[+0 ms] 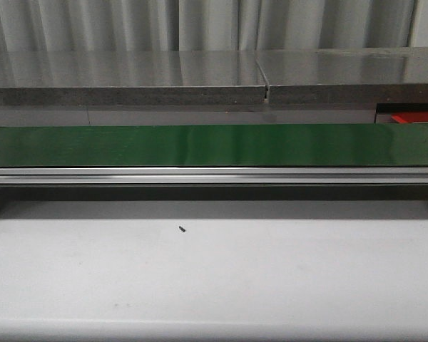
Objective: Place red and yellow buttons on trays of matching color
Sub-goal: 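Set the red button on the belt's near end, open left gripper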
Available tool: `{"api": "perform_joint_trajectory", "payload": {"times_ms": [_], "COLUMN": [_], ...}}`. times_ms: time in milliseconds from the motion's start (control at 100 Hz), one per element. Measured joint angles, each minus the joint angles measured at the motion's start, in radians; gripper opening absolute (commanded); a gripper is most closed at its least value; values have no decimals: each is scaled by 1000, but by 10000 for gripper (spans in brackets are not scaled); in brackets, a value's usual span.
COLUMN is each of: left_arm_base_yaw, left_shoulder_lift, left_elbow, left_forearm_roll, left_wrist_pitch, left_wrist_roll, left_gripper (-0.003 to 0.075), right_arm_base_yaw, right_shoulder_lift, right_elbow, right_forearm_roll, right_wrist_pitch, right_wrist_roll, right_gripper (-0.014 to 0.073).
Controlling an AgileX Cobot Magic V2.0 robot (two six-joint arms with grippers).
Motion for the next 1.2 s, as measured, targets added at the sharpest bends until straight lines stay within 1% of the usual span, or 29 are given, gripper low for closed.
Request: {"api": "perform_joint_trajectory", "payload": {"times_ms": [430,640,700,760,810,830,850,860,880,910,920,930,950,980,1000,1030,1050,1140,1200], "left_arm_base_yaw": [-138,-169,-173,-175,-175,-175,-175,-175,-175,-175,-175,-175,-175,-175,-175,-175,-175,-175,-175], "left_shoulder_lift": [66,114,114,114,114,114,114,114,114,114,114,114,114,114,114,114,114,109,96], "left_elbow": [0,-2,-2,-2,-2,-2,-2,-2,-2,-2,-2,-2,-2,-2,-2,-4,-6,-8,-8], "left_forearm_roll": [-7,-19,-24,-29,-33,-36,-38,-41,-44,-52,-56,-58,-65,-77,-86,-99,-103,-128,-132], "left_wrist_pitch": [18,12,11,11,11,11,11,12,13,14,14,14,14,14,14,16,16,16,16], "left_wrist_roll": [7,9,9,9,12,18,24,26,33,43,47,50,57,63,69,71,73,83,93], "left_gripper": [-19,-18,-1,56,145,210,246,285,325,428,449,491,530,621,666,713,721,661,637], "right_arm_base_yaw": [0,0,0,0,0,0,0,0,0,0,0,0,0,0,0,0,0,0,0], "right_shoulder_lift": [0,0,0,0,0,0,0,0,0,0,0,0,0,0,0,0,0,0,0], "right_elbow": [0,0,0,0,0,0,0,0,0,0,0,0,0,0,0,0,0,0,0], "right_forearm_roll": [0,0,0,0,0,0,0,0,0,0,0,0,0,0,0,0,0,0,0], "right_wrist_pitch": [0,0,0,0,0,0,0,0,0,0,0,0,0,0,0,0,0,0,0], "right_wrist_roll": [0,0,0,0,0,0,0,0,0,0,0,0,0,0,0,0,0,0,0], "right_gripper": [-67,-67,-67,-67,-67,-67,-67,-67,-67,-67,-67,-67,-67,-67,-67,-67,-67,-67,-67]}}
